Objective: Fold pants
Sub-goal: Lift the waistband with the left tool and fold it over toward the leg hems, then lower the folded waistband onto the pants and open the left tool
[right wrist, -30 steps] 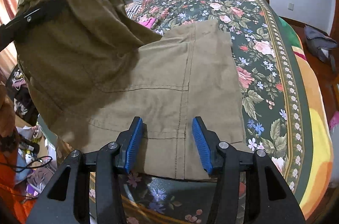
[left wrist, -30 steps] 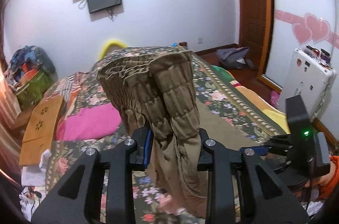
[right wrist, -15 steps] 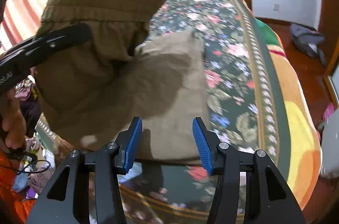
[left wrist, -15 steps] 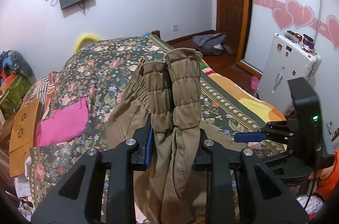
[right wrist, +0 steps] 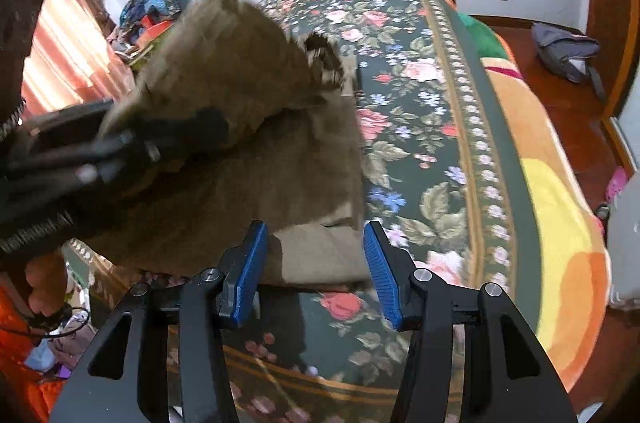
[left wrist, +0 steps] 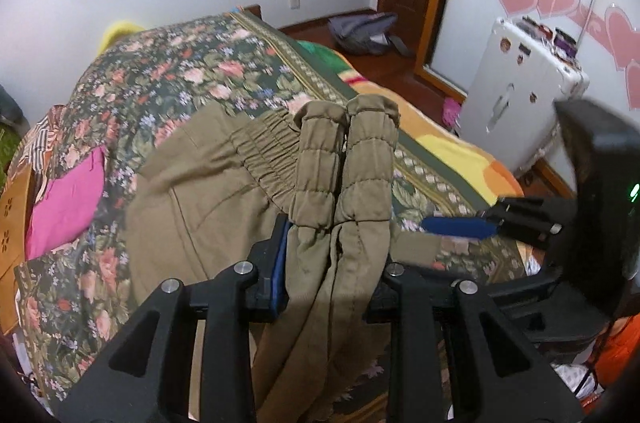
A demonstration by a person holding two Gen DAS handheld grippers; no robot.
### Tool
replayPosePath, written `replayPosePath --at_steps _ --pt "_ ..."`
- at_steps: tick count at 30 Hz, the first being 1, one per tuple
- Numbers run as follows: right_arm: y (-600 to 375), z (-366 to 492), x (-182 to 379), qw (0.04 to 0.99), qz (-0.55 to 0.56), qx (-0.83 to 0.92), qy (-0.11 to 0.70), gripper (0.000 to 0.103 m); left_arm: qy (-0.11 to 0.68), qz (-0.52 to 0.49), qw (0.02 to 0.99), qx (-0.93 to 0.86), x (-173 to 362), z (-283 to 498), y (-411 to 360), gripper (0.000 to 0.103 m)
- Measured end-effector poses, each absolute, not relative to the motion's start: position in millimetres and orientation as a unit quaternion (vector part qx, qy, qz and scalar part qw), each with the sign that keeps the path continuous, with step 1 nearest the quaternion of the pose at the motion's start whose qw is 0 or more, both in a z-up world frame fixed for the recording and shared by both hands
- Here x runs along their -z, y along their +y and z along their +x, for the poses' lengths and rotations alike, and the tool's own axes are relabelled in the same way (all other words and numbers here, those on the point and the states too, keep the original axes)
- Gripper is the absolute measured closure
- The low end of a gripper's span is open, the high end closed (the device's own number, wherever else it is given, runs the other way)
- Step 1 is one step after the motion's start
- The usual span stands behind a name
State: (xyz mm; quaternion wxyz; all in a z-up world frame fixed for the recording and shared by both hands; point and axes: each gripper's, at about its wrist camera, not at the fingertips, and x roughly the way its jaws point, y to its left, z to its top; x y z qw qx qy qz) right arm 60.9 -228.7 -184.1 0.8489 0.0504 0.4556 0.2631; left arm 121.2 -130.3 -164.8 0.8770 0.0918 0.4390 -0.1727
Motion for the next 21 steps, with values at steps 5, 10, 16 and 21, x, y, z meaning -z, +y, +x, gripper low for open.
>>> replayPosePath --at_steps 5,10,16,21 --pt "-251 57 179 0.858 0.061 -0.235 0.453 0.056 0.449 0.097 0.868 0.189 169 114 -136 0.043" --pt "-271 56 171 0.869 0.072 -0.208 0.443 0.056 0.426 0.087 0.88 0.193 155 104 -135 0.035" --pt "-273 55 149 0.883 0.08 -0.208 0.414 0.056 0.398 0.071 0.9 0.164 132 102 -105 0.033" --pt "-250 60 137 0.887 0.064 -0.23 0.395 0.053 0.417 0.052 0.901 0.103 141 113 -59 0.031"
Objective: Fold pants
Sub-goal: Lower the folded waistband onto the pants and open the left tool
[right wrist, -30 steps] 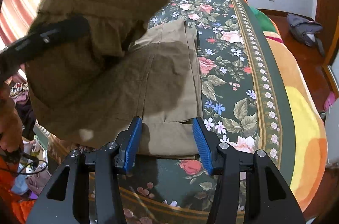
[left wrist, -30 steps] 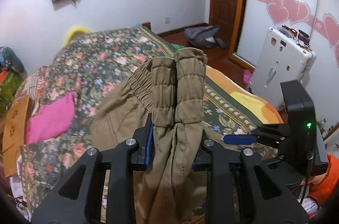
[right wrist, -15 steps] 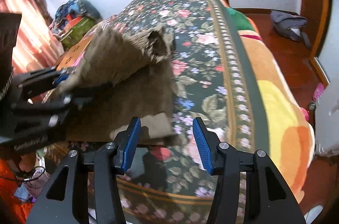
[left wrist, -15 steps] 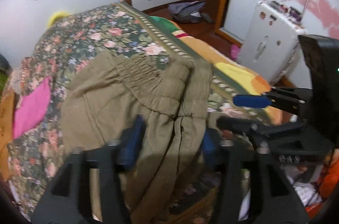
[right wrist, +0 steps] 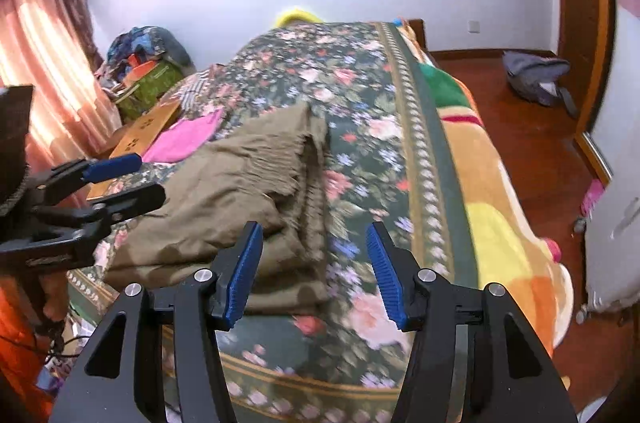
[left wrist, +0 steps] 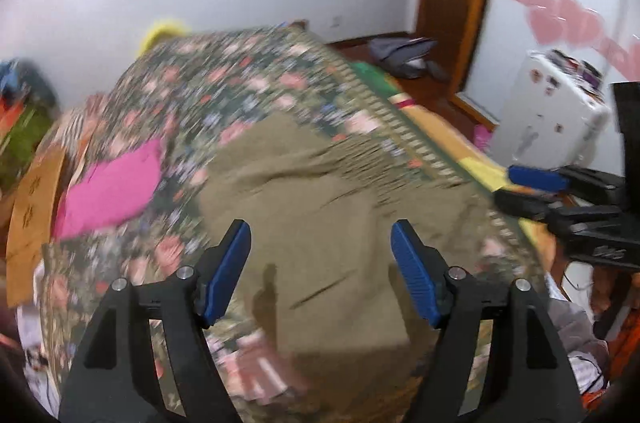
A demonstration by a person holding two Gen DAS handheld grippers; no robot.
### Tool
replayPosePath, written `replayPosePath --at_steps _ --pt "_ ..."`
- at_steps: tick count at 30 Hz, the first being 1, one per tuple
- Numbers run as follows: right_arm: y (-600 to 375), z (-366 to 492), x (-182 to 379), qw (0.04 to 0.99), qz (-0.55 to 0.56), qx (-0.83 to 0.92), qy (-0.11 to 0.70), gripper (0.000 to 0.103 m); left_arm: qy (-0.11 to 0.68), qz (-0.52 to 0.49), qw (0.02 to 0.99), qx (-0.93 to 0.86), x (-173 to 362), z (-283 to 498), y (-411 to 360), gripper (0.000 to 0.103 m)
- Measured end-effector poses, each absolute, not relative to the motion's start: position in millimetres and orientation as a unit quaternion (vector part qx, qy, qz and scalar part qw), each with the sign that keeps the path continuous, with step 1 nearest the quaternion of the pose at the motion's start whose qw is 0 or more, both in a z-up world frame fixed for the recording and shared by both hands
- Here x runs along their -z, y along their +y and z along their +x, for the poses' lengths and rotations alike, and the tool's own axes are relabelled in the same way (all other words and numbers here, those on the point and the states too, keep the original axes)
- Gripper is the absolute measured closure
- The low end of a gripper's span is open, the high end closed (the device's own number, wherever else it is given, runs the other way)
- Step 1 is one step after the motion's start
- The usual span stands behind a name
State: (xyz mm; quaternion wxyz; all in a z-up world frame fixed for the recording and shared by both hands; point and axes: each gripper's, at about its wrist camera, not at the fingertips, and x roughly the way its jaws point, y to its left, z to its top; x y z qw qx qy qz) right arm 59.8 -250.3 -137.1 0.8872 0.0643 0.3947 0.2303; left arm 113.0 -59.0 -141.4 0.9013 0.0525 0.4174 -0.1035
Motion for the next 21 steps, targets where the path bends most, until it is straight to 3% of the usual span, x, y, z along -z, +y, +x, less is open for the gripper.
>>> replayPosePath --at_steps 6,8,14,21 --pt "-216 70 137 0.885 0.045 -0.258 0.384 0.051 0.465 0.031 0.881 0.076 180 110 -26 0.028" --pt "-210 74 146 0.88 0.035 -0.258 0.397 0.051 0.463 0.023 0.883 0.072 187 104 -23 0.022" --pt "-214 75 179 0.855 0.048 -0.263 0.444 0.049 0.474 -0.018 0.876 0.085 206 101 -18 0.021" --pt "-218 69 180 0.851 0.055 -0.259 0.453 0.043 0.423 0.035 0.904 0.056 168 115 -1 0.021"
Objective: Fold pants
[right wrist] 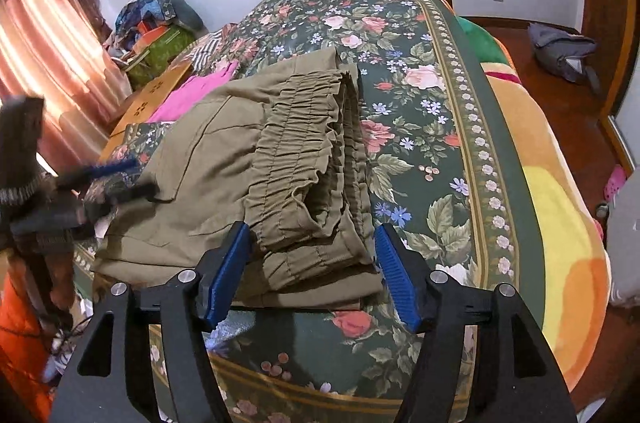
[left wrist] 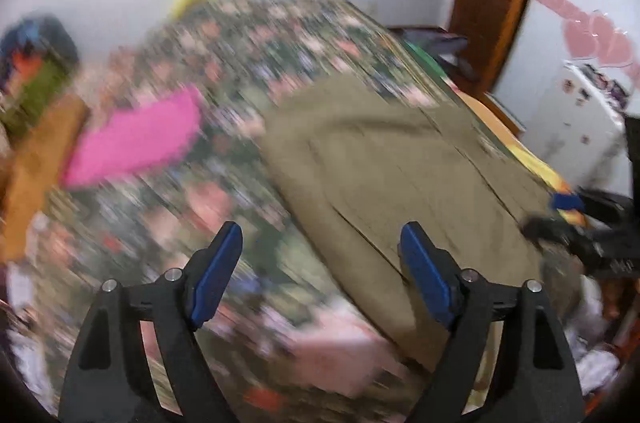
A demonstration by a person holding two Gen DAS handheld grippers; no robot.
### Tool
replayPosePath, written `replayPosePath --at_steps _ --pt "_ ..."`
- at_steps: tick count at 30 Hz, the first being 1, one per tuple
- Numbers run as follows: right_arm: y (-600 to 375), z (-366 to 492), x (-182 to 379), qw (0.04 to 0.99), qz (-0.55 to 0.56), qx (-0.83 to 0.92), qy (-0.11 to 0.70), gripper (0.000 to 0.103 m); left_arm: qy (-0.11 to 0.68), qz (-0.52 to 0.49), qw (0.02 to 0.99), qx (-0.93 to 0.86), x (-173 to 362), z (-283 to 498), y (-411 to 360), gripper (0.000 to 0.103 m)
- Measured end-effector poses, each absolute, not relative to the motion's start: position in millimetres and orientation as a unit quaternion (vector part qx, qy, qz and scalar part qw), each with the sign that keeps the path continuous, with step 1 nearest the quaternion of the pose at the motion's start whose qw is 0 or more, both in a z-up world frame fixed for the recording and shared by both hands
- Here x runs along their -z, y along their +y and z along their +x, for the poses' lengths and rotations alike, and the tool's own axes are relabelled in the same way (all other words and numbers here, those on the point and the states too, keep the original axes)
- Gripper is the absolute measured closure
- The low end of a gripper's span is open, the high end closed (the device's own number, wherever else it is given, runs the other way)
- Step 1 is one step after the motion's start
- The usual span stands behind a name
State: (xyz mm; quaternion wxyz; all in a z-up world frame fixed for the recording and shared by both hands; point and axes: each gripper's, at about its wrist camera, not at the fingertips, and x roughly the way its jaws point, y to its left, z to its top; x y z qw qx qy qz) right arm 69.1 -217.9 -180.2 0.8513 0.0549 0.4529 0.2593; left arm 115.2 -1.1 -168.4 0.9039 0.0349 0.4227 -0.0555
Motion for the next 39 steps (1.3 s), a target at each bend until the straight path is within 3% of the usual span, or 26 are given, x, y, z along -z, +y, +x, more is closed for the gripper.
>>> replayPosePath --at_steps 10,19,23,39 --pt "-215 61 185 0.845 0.071 -0.238 0.473 0.036 0.428 0.048 0.896 0.107 172 216 13 0.021" --pt "-218 71 194 0.839 0.083 -0.233 0.485 0.032 0.506 0.077 0.844 0.163 223 273 -13 0.022" --pt "-218 87 197 0.839 0.062 -0.236 0.486 0.029 0.518 0.092 0.839 0.14 242 269 -1 0.022" --pt "-183 205 218 0.838 -0.059 -0.261 0.475 0.028 0.521 -0.063 0.851 0.013 238 186 82 0.022"
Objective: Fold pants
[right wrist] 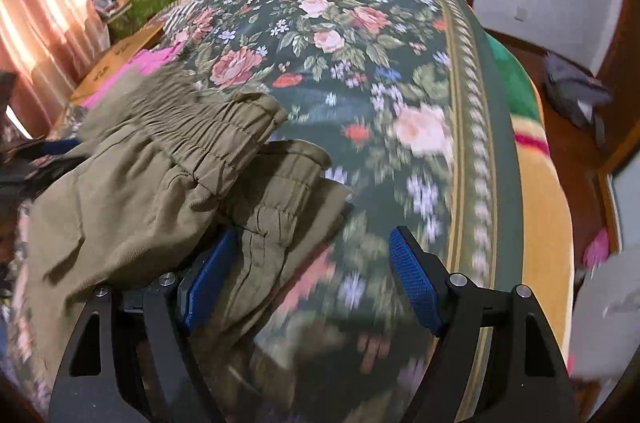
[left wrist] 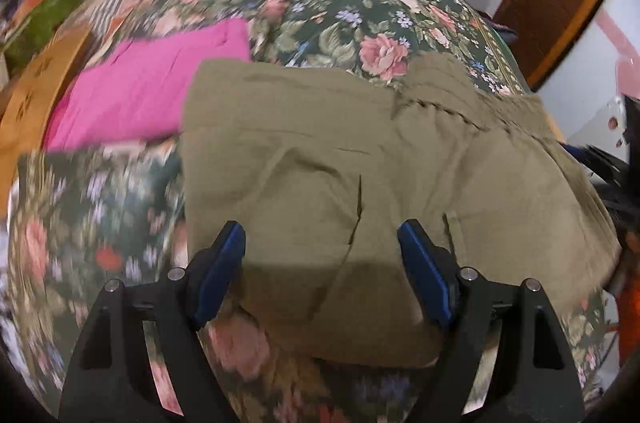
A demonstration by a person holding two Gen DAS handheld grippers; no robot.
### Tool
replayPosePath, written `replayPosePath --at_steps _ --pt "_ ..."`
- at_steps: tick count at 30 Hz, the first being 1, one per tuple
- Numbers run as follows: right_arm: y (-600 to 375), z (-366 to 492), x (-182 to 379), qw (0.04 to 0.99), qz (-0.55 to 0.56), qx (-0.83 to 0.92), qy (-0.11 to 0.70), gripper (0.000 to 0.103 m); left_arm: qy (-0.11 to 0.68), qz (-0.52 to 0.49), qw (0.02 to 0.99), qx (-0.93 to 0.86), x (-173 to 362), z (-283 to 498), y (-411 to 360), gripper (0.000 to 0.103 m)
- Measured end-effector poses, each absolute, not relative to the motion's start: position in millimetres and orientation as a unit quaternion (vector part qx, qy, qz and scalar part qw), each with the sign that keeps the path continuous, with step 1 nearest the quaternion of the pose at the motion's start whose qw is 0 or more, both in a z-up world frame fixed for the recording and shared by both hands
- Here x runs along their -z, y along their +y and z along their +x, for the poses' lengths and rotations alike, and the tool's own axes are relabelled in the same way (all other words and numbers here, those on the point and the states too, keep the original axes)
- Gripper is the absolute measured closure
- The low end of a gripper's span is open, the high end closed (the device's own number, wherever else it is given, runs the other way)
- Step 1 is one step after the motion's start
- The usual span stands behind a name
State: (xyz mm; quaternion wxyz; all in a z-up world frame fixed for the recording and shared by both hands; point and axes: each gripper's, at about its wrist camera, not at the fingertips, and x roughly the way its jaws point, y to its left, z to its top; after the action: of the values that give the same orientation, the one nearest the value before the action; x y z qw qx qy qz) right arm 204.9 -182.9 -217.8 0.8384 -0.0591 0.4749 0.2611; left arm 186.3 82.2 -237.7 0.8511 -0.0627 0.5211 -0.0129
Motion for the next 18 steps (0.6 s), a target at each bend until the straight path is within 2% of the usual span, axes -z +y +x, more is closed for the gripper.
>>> replayPosePath --at_steps 5,8,14,18 --pt "-161 231 225 0.832 -0.076 -0.277 0.474 0.029 0.505 -0.066 0.86 -0.012 231 160 81 0.022" --pt "-156 235 221 0.829 -0.08 -0.279 0.479 0.033 0.501 -0.066 0.863 -0.021 221 155 87 0.023" --pt "-173 214 187 0.849 -0.089 -0.252 0.457 0.033 0.464 -0.051 0.883 -0.051 189 159 118 0.023" --pt "-179 198 159 0.862 -0.069 -0.254 0.433 0.031 0.47 -0.059 0.88 -0.043 193 180 135 0.023"
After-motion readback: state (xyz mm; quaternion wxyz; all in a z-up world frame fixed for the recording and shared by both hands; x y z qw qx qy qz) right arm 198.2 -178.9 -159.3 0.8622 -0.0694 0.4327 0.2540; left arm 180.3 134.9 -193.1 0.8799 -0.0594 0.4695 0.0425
